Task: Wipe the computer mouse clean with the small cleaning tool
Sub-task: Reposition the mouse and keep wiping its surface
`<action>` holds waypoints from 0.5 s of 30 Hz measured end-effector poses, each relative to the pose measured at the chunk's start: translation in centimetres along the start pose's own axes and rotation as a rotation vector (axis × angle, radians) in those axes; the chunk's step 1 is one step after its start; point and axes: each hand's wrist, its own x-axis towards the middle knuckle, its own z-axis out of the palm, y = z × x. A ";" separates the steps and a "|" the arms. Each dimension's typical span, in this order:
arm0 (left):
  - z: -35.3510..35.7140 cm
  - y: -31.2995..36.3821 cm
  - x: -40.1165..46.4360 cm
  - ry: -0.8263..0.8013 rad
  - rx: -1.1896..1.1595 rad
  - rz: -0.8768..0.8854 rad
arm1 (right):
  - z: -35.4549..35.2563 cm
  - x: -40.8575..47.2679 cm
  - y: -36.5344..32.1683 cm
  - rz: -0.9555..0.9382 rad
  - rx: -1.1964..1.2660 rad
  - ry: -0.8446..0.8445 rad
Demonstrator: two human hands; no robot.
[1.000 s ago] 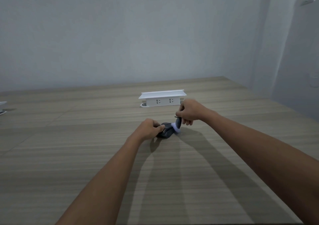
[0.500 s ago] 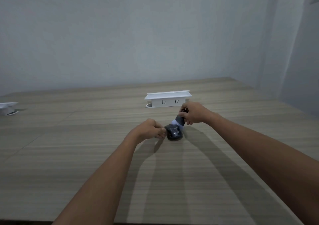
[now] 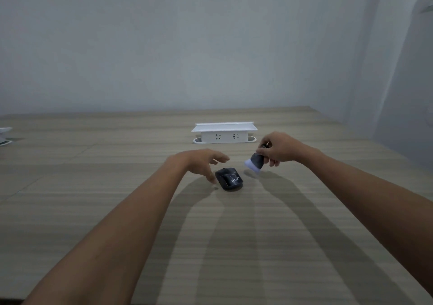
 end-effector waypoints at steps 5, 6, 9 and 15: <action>0.8 0.2 1.0 -0.051 0.023 0.014 | -0.2 -0.2 -0.2 -0.010 0.010 -0.019; 0.9 0.3 1.0 -0.040 0.028 0.015 | -0.2 -0.2 -0.3 -0.015 0.008 -0.023; 1.1 0.8 0.9 -0.006 0.068 0.026 | -0.3 -0.2 -0.8 -0.027 -0.002 -0.035; 1.8 1.3 0.5 0.096 0.134 0.054 | 0.1 -0.2 -1.7 -0.043 -0.004 -0.033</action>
